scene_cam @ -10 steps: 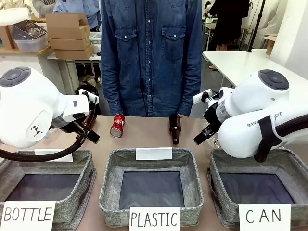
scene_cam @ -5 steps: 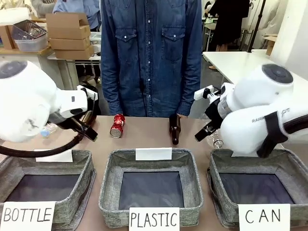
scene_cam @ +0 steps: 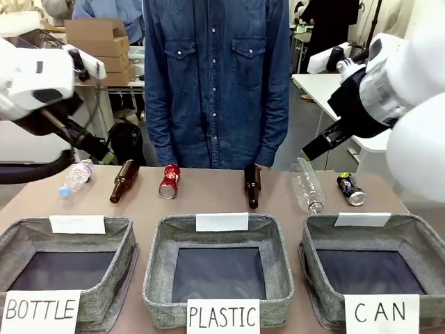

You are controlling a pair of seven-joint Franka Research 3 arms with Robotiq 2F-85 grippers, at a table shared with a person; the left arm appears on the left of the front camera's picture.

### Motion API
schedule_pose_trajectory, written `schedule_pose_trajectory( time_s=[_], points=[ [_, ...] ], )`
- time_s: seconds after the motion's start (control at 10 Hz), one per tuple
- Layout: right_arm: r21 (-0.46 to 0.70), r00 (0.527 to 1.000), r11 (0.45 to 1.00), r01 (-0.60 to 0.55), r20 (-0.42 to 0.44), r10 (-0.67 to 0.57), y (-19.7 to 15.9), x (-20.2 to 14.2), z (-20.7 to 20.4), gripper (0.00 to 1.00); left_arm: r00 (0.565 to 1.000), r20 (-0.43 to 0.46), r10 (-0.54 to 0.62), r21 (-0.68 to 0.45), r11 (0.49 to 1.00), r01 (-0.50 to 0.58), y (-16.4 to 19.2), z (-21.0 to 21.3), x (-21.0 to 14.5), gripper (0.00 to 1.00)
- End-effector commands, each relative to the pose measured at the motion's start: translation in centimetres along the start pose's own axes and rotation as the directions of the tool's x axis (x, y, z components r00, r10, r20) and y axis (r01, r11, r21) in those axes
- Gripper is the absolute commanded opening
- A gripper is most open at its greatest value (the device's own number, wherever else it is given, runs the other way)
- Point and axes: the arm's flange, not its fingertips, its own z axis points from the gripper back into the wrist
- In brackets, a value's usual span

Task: Sort the can waste into the basket.
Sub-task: Pick up the can waste from the table and place it in the right Fabric basket.

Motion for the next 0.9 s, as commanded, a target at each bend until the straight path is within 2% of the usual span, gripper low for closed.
schedule_pose_trajectory(
  time_s=[0.0, 0.1, 0.2, 0.3, 0.4, 0.5, 0.6, 0.7, 0.8],
  points=[
    [0.005, 1.0, 1.0, 0.0, -0.001, 0.0, -0.2, 0.0, -0.2, 1.0, 0.999, -0.043, 0.031, -0.006, 1.0, -0.031, 0.7, -4.9, 0.1, 1.0],
    [0.109, 0.997, 0.993, -0.047, -0.054, 0.053, -0.6, -0.9, -1.2, 1.0, 1.0, 0.0, 0.0, 0.0, 1.0, 0.0, 0.0, 0.0, 0.0, 1.0],
    [0.182, 0.998, 0.983, -0.012, -0.052, 0.022, -1.2, -1.8, -1.0, 1.0, 0.998, -0.046, 0.035, -0.132, 0.99, -0.041, 1.0, 0.0, -0.4, 1.0],
    [0.321, 0.994, 0.941, 0.104, -0.025, -0.102, -3.0, -2.8, 0.0, 1.0, 0.997, -0.056, 0.057, -0.414, 0.907, -0.075, 3.1, 0.8, -1.2, 1.0],
    [0.519, 0.952, 0.81, 0.275, -0.032, -0.303, -5.3, -3.6, 1.4, 1.0, 0.995, -0.026, 0.097, -0.662, 0.744, -0.09, 5.8, 1.3, -2.5, 1.0],
    [0.721, 0.892, 0.588, 0.367, -0.094, -0.441, -8.0, -5.0, 3.0, 1.0, 0.971, -0.029, 0.237, -0.773, 0.611, -0.172, 8.6, 1.2, -4.1, 1.0],
    [0.727, 0.758, 0.459, 0.511, -0.128, -0.64, -10.6, -6.7, 3.9, 1.0, 0.933, -0.01, 0.36, -0.848, 0.491, -0.199, 10.8, 0.7, -5.7, 1.0],
    [0.769, 0.644, 0.32, 0.553, -0.151, -0.75, -12.9, -8.7, 4.6, 1.0, 0.876, 0.016, 0.482, -0.892, 0.403, -0.205, 12.5, 0.5, -7.6, 1.0],
    [0.767, 0.535, 0.235, 0.597, -0.161, -0.829, -14.6, -10.7, 4.8, 1.0, 0.81, 0.021, 0.585, -0.911, 0.345, -0.226, 13.8, 0.3, -9.5, 1.0]
  ],
)
